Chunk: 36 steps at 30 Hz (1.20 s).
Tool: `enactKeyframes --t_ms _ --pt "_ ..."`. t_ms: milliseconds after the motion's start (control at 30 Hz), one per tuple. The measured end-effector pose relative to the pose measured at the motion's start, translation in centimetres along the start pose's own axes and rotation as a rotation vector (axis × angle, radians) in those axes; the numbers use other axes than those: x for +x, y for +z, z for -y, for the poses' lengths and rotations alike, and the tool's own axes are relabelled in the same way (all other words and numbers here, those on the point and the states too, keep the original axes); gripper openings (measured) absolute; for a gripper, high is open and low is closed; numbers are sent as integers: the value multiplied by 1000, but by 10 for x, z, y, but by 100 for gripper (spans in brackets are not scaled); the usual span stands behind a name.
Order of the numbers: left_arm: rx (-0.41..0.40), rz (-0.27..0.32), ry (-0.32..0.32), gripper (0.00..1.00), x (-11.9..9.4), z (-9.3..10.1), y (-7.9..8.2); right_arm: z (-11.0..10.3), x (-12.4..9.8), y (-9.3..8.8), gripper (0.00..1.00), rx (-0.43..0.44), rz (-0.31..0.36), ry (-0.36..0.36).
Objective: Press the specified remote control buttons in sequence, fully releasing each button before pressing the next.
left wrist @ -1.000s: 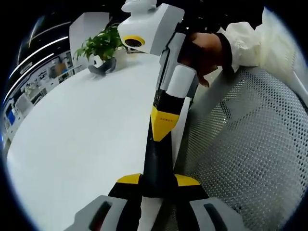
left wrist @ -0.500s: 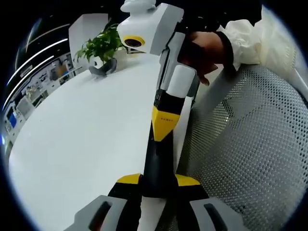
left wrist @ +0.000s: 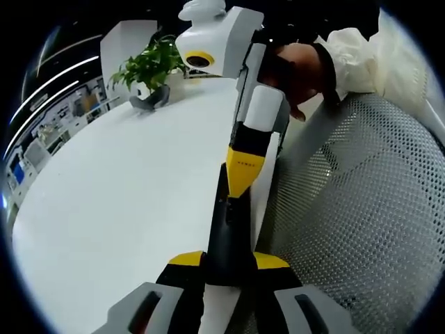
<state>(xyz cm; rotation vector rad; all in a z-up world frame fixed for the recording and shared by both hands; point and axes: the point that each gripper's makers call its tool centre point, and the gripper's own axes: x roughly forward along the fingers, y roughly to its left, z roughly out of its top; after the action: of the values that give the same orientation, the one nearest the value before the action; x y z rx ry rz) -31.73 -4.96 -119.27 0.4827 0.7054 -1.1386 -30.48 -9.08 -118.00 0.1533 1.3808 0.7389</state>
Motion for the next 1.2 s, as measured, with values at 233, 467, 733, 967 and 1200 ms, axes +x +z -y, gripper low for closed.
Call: enactKeyframes --t_ms 233,467,733,967,1200 --pt "1 5 0 25 0 0 0 -1 3 -5 0 19 -30 7" --pt "4 9 1 25 0 1 0 1 4 -7 0 21 -45 11" --pt "4 13 -1 25 0 1 0 0 6 -9 0 -15 -55 -6" --pt "3 12 0 25 0 0 0 -1 6 -10 0 -45 -66 -22" --pt "0 12 3 25 1 -1 0 -2 7 -9 0 -19 -57 -3"
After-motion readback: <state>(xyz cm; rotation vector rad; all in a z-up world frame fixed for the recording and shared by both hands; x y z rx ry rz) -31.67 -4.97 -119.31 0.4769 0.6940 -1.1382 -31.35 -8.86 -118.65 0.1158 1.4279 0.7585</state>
